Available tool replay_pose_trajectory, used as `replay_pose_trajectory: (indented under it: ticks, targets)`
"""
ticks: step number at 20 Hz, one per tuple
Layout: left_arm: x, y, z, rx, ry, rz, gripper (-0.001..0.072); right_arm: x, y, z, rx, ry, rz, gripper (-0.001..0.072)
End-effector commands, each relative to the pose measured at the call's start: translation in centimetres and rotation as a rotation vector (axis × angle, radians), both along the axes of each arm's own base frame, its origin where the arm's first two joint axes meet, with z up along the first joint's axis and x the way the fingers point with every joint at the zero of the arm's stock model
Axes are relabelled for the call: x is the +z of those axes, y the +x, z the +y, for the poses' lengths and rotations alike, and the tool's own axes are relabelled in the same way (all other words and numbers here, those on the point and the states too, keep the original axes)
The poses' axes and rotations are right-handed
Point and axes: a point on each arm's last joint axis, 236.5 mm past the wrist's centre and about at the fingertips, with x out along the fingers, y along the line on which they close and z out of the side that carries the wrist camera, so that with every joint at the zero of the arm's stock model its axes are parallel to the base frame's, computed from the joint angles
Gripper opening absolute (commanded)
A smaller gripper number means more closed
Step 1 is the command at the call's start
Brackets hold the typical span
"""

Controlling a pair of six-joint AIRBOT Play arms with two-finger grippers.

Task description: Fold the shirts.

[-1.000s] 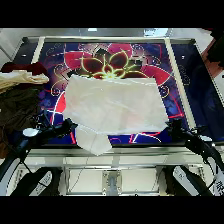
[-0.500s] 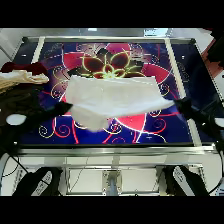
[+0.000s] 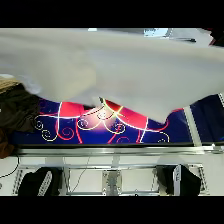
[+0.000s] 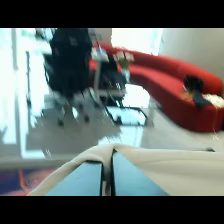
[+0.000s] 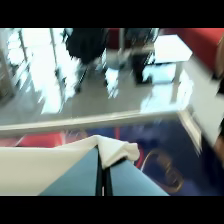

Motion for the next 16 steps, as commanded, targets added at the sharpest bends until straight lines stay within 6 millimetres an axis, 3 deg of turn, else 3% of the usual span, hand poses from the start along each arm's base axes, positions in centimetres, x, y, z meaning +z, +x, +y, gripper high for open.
replay_pose_trajectory:
  ticks: [1,3,6,8,10,12,14,16]
  targets:
    - [3.0,-2.3,1.5,0.087,0.062,-0.015,0.0015,6.5,-2.1,1.3,-0.024,-0.105,-0.143,0.0023]
    - [-1.0,2.6,1.5,0.062,0.050,0.161,0.0015,5.6,1.7,0.9,0.108,0.004,-0.107,0.0023]
    - [-9.7,11.1,0.8,-0.026,0.018,0.477,0.0014,-0.2,9.1,0.4,0.376,0.224,0.078,0.0024]
    - [-17.1,15.8,0.1,-0.086,0.003,0.711,0.0015,-7.3,14.5,0.2,0.464,0.293,0.281,0.0024]
    - [-25.3,19.8,-0.7,-0.112,0.031,0.919,0.0014,-17.1,19.3,0.6,0.468,0.283,0.537,0.0024]
    - [-34.0,22.8,-1.2,-0.107,0.079,1.096,0.0015,-26.8,22.9,0.7,0.414,0.276,0.752,0.0024]
    - [-42.0,25.2,-0.4,-0.054,0.099,1.235,0.0015,-34.2,26.0,0.2,0.348,0.288,0.854,0.0024]
    - [-48.1,27.6,0.8,0.023,0.074,1.298,0.0015,-39.7,28.4,-0.2,0.311,0.345,0.895,0.0024]
